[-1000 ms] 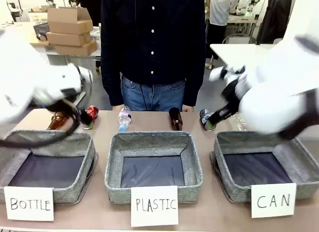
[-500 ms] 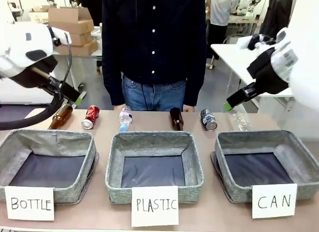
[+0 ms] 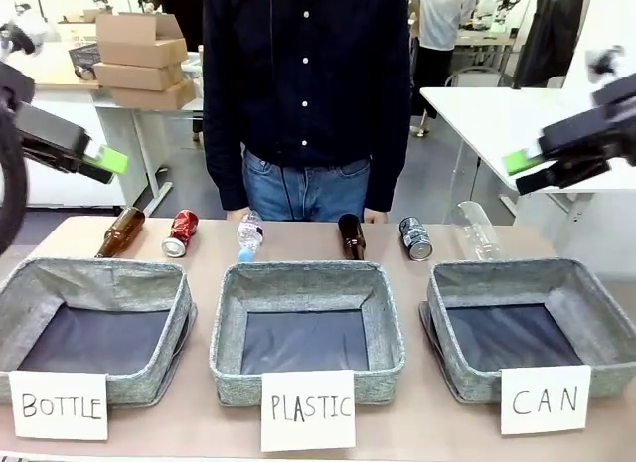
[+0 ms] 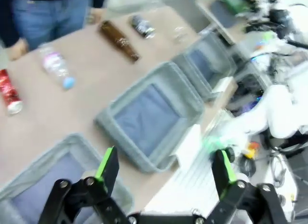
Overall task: Sort the can waste into the basket.
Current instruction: Pick up the can waste from the table and place it in the right Fabric basket.
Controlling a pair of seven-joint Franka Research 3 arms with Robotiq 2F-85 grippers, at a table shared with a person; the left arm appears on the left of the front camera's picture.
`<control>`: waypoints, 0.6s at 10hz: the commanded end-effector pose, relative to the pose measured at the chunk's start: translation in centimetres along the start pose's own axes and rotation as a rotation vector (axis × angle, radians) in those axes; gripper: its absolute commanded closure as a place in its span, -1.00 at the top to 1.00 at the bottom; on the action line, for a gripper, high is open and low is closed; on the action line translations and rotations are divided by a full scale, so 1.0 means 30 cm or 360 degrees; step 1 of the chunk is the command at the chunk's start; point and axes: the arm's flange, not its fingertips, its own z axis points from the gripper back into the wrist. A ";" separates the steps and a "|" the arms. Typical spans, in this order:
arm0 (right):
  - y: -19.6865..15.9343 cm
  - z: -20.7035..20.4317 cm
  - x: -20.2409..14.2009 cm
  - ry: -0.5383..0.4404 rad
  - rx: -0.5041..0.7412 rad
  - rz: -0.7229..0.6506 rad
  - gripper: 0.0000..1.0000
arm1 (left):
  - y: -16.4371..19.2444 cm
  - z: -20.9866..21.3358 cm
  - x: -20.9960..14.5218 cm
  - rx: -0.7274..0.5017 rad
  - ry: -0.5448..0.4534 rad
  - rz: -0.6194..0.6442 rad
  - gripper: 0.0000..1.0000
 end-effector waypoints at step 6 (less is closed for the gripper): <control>-0.190 0.115 -0.068 -0.0231 0.0624 -0.0735 1.00 | 0.195 0.019 -0.065 -0.0675 -0.0181 0.0458 1.00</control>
